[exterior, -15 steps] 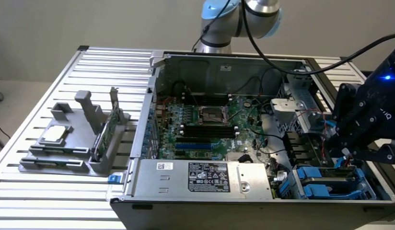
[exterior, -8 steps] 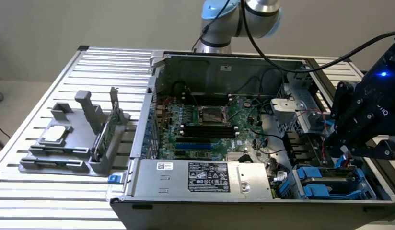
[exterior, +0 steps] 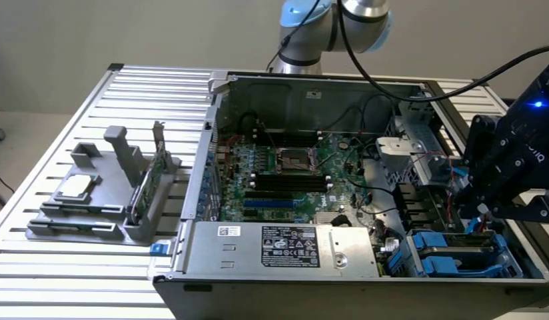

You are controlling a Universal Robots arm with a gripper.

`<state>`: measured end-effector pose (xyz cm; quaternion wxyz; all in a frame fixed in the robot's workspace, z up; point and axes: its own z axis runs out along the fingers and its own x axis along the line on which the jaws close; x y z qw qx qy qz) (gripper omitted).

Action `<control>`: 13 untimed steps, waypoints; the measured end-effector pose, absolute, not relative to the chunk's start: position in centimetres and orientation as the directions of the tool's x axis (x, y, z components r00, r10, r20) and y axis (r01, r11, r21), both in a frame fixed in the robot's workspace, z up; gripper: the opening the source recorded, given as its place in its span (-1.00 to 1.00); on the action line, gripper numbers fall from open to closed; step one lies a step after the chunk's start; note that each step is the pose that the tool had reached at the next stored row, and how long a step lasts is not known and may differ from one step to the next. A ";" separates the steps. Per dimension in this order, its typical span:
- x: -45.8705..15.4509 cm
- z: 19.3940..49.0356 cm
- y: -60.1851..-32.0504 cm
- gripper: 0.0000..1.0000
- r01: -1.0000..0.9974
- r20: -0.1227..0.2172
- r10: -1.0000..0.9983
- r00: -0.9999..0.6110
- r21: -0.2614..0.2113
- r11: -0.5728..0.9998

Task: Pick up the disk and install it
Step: 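Insert the second disk wire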

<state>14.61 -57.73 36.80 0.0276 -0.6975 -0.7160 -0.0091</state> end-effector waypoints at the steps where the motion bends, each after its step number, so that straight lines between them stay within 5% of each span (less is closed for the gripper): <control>1: 14.6 36.7 -57.7 -0.50 0.999 0.051 0.998 -0.026 -0.025 0.028; 13: 14.6 36.4 -57.7 -0.67 0.999 0.039 0.999 -0.028 -0.026 0.029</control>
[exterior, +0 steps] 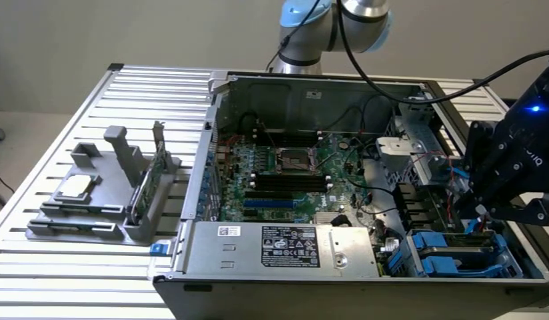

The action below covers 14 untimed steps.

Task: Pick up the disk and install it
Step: 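Insert the second disk wire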

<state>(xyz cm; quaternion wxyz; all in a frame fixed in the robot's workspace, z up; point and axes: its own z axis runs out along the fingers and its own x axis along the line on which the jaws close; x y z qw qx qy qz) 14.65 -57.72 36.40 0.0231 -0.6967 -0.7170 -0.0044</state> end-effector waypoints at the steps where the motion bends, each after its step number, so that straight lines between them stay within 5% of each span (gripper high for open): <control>1: 14.6 36.3 -57.7 -0.67 0.999 0.039 0.999 -0.028 -0.026 0.029; 14: 14.8 35.4 -59.4 -0.67 0.999 0.058 0.998 -0.027 -0.025 0.028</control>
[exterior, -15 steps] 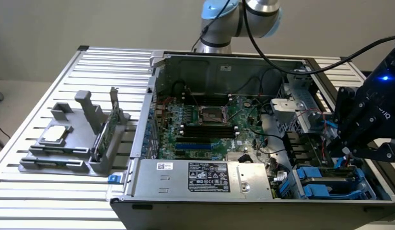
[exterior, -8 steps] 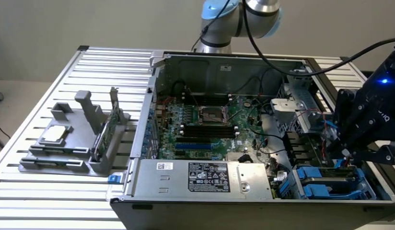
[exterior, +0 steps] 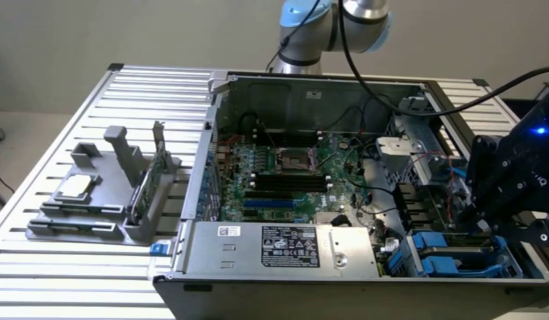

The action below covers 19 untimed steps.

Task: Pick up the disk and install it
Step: 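Insert the second disk wire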

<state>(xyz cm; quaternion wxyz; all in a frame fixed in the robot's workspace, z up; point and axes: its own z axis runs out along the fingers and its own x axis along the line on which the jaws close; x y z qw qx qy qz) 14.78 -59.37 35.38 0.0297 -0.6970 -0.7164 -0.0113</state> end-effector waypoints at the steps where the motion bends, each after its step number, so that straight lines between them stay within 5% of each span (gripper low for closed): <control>1: 14.8 35.2 -59.5 -0.67 0.999 0.062 0.998 -0.027 -0.025 0.028; 19: 15.0 34.3 -60.7 -0.67 1.000 0.134 0.991 -0.017 -0.023 0.020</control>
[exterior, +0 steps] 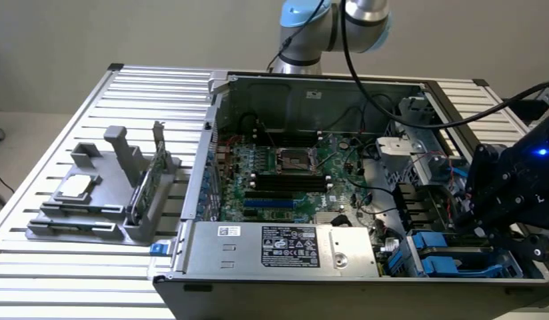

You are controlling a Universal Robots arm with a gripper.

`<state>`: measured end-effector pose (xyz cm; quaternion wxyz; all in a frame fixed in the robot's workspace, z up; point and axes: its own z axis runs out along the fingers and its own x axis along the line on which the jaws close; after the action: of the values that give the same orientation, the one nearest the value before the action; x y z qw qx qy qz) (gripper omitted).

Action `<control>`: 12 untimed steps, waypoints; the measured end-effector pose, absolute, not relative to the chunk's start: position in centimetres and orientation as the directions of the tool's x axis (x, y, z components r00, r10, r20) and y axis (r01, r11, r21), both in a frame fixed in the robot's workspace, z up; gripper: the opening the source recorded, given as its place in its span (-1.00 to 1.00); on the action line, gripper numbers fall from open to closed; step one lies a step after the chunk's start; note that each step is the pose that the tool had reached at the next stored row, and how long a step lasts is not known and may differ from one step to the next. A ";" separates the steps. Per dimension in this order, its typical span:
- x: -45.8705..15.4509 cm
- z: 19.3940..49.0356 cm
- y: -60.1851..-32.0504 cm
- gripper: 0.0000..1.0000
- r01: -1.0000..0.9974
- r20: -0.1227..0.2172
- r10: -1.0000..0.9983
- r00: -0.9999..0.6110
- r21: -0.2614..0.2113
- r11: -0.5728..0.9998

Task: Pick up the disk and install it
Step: 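Insert the second disk wire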

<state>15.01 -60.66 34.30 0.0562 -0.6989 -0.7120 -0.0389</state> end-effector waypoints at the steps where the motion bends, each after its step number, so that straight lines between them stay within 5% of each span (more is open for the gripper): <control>1: 15.0 34.3 -60.7 -0.67 1.000 0.137 0.990 -0.017 -0.023 0.020; 12: 15.0 33.9 -61.0 -0.67 1.000 0.140 0.990 -0.017 -0.023 0.020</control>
<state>15.02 -60.99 33.89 0.0583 -0.6988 -0.7117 -0.0410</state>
